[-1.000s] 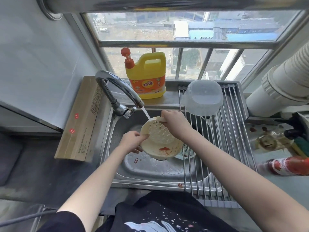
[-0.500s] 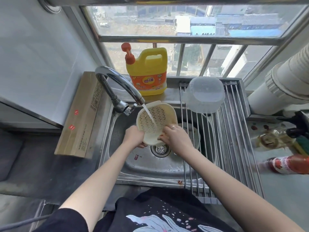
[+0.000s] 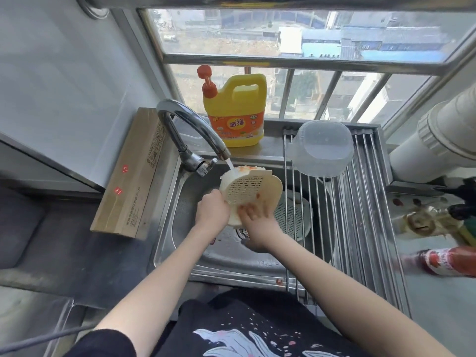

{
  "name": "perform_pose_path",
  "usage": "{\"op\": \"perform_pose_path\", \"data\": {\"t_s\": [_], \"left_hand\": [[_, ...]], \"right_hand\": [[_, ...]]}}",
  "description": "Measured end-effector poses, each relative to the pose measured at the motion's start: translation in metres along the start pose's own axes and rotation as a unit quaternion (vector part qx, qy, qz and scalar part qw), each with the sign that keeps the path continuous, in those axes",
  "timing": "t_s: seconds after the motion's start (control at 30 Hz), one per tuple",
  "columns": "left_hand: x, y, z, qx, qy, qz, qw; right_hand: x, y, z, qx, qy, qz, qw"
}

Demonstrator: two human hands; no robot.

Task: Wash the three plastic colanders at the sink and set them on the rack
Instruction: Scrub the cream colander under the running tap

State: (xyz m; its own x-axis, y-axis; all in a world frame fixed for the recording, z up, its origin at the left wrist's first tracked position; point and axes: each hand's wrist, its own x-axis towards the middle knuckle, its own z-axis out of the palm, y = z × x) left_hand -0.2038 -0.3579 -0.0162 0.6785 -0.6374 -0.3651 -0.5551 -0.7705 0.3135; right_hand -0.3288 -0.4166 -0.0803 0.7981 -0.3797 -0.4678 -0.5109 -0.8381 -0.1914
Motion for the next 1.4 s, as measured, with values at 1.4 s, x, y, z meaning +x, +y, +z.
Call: {"op": "perform_pose_path", "data": {"t_s": [1.4], "left_hand": [[0.018,0.007,-0.010,0.145,0.057,0.086,0.984]], "right_hand": [[0.004,0.008,-0.012,-0.042,-0.065,-0.059,0.995]]}}
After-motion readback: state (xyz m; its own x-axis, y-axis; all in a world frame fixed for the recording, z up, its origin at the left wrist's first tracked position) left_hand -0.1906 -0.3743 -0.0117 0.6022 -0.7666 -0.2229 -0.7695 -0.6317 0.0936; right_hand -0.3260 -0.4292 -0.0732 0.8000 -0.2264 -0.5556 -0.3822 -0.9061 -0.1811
